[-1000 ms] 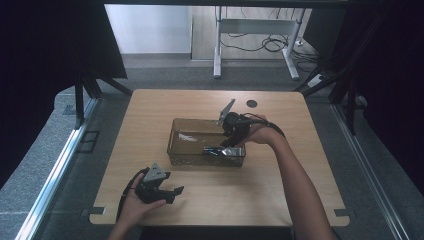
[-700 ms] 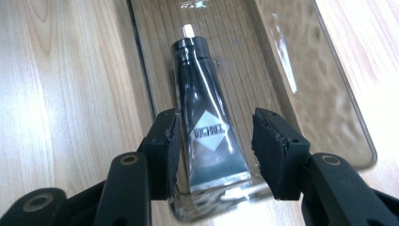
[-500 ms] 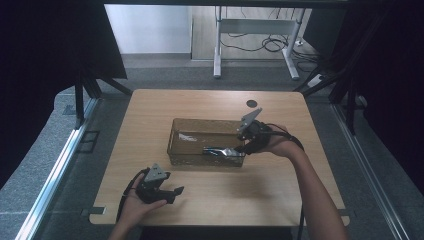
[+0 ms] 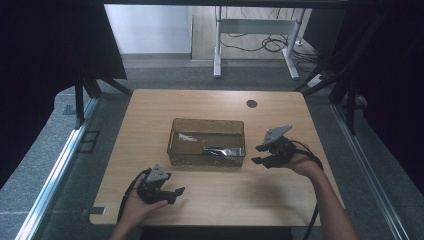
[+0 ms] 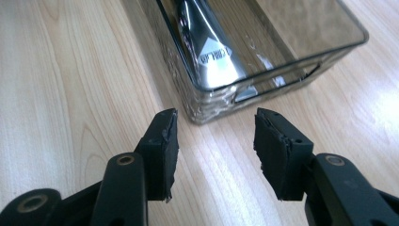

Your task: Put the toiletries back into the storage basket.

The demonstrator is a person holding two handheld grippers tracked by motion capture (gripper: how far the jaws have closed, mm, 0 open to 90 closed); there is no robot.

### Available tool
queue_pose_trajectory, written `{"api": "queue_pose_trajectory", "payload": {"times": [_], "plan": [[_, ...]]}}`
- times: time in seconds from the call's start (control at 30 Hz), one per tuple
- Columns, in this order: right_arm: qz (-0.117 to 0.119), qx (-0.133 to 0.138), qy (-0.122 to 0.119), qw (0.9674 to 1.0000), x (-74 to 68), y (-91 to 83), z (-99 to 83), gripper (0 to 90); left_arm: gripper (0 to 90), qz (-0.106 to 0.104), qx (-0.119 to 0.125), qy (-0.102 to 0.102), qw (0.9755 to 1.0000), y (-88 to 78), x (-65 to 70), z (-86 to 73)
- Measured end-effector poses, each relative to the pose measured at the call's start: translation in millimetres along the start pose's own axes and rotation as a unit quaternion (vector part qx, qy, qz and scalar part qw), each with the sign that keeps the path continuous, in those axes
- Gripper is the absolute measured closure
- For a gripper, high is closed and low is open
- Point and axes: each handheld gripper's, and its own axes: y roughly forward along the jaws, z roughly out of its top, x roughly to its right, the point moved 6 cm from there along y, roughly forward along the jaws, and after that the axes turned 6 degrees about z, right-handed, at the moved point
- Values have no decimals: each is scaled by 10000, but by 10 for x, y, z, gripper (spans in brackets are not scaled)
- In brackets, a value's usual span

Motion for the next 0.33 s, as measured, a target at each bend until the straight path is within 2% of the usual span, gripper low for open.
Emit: {"api": "queue_pose_trajectory", "payload": {"times": [0.17, 0.33], "plan": [[-64, 82, 68, 9999, -5, 25, -49, 484, 262, -3, -16, 1, 10000, 6, 6, -4], [-117, 387, 221, 9989, -61, 93, -65, 440, 262, 5, 23, -8, 10000, -13, -8, 3]]}}
